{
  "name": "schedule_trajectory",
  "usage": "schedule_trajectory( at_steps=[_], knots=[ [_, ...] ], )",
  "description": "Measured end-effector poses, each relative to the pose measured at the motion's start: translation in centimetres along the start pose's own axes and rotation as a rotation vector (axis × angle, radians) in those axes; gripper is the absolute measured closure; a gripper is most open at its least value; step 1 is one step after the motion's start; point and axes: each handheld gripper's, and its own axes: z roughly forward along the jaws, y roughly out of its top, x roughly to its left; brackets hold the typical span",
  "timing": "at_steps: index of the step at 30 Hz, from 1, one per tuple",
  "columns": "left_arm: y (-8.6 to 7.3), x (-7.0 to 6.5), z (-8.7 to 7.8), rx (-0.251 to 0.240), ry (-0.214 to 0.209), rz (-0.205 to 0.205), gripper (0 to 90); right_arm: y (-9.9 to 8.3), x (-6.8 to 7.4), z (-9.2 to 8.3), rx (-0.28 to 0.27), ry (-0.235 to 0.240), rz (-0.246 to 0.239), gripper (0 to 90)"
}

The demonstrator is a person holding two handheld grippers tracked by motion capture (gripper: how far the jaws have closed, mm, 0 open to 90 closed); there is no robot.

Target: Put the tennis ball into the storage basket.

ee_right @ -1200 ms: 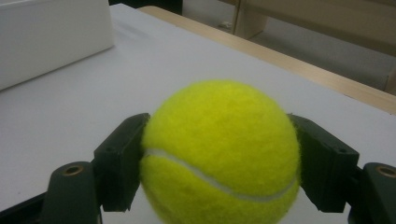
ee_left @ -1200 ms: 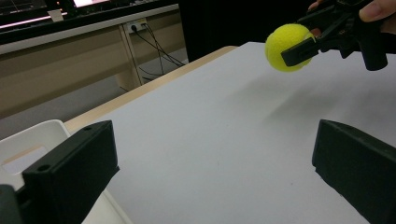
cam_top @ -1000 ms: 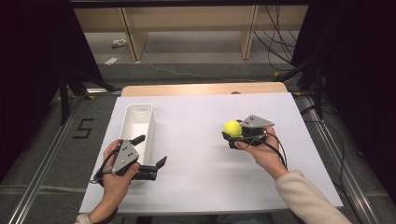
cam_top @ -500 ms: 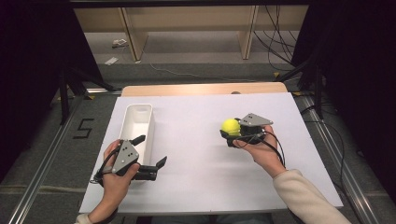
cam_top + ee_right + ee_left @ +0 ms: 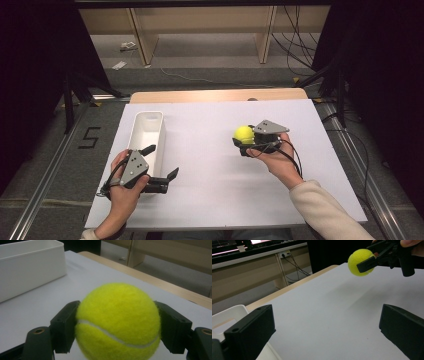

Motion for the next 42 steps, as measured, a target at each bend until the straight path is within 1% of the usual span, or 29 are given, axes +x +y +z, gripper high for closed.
schedule_trajectory(
  at_steps=[11, 42],
  knots=[
    [0.0, 0.0, 0.0, -0.002, 0.000, -0.001, 0.0, 0.4, 0.4, 0.3, -0.013, 0.009, -0.004, 26.4],
    [0.0, 0.0, 0.0, -0.004, -0.001, -0.003, 0.0, 1.1, 1.1, 1.3, -0.022, 0.019, -0.008, 26.4]
  ],
)
